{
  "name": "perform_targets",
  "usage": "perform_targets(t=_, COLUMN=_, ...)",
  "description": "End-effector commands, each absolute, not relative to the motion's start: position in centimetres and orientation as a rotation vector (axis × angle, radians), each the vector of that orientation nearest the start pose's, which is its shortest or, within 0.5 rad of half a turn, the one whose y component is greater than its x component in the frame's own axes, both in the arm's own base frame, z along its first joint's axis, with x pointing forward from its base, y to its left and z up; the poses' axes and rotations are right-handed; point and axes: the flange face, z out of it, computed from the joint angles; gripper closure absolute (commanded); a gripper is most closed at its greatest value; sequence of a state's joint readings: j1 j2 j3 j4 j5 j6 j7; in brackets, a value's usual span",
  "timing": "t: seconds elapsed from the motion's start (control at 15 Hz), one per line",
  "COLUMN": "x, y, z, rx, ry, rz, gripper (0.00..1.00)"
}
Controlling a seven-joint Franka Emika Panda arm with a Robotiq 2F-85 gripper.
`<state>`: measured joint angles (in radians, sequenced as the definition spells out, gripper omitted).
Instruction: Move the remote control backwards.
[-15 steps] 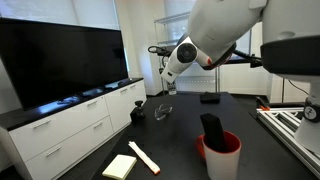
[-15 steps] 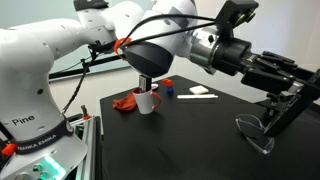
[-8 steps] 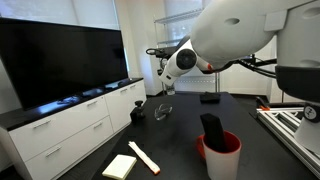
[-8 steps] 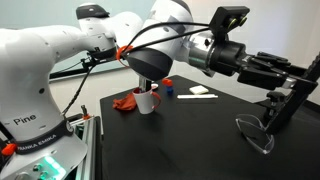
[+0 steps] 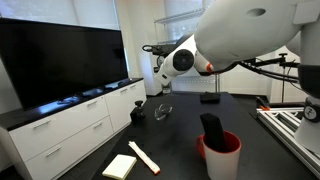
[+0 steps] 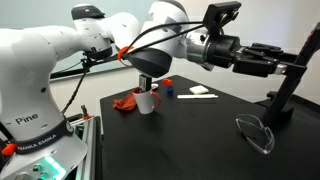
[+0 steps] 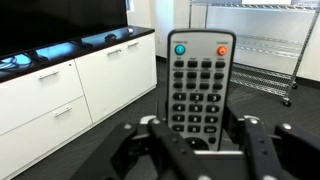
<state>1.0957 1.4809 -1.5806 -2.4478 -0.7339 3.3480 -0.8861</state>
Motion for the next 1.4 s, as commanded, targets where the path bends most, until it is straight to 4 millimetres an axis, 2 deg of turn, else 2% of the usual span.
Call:
perform_targets(t=0.0, x=48.6, y=-16.9, z=28.9, rx=1.035, ry=1.41, rz=-0.844, gripper=0.68)
perform_targets(t=0.6, x=49.9, y=-14.7, z=30.5, rx=0.973, ry=1.382, rz=-0.865, gripper=0.68)
perform_targets(t=0.73, x=49.9, y=-14.6, z=30.4, rx=0.975, ry=1.379, rz=-0.866, gripper=0.68)
perform_targets(t=0.8, x=49.3, y=-15.3, z=29.7, rx=1.007, ry=1.383, rz=-0.848, gripper=0.68)
perform_targets(t=0.87, x=49.7, y=-14.7, z=29.1, rx=1.014, ry=1.423, rz=-0.838, gripper=0.43)
perform_targets(t=1.0, x=49.3, y=-15.1, z=28.8, rx=1.024, ry=1.424, rz=-0.846, gripper=0.43)
perform_targets(t=1.07, x=49.2, y=-15.2, z=28.8, rx=1.025, ry=1.424, rz=-0.847, gripper=0.68)
perform_targets(t=1.2, x=49.7, y=-14.3, z=28.8, rx=0.977, ry=1.389, rz=-0.853, gripper=0.68)
perform_targets(t=1.33, x=51.8, y=-10.7, z=31.5, rx=0.907, ry=1.354, rz=-0.865, gripper=0.68)
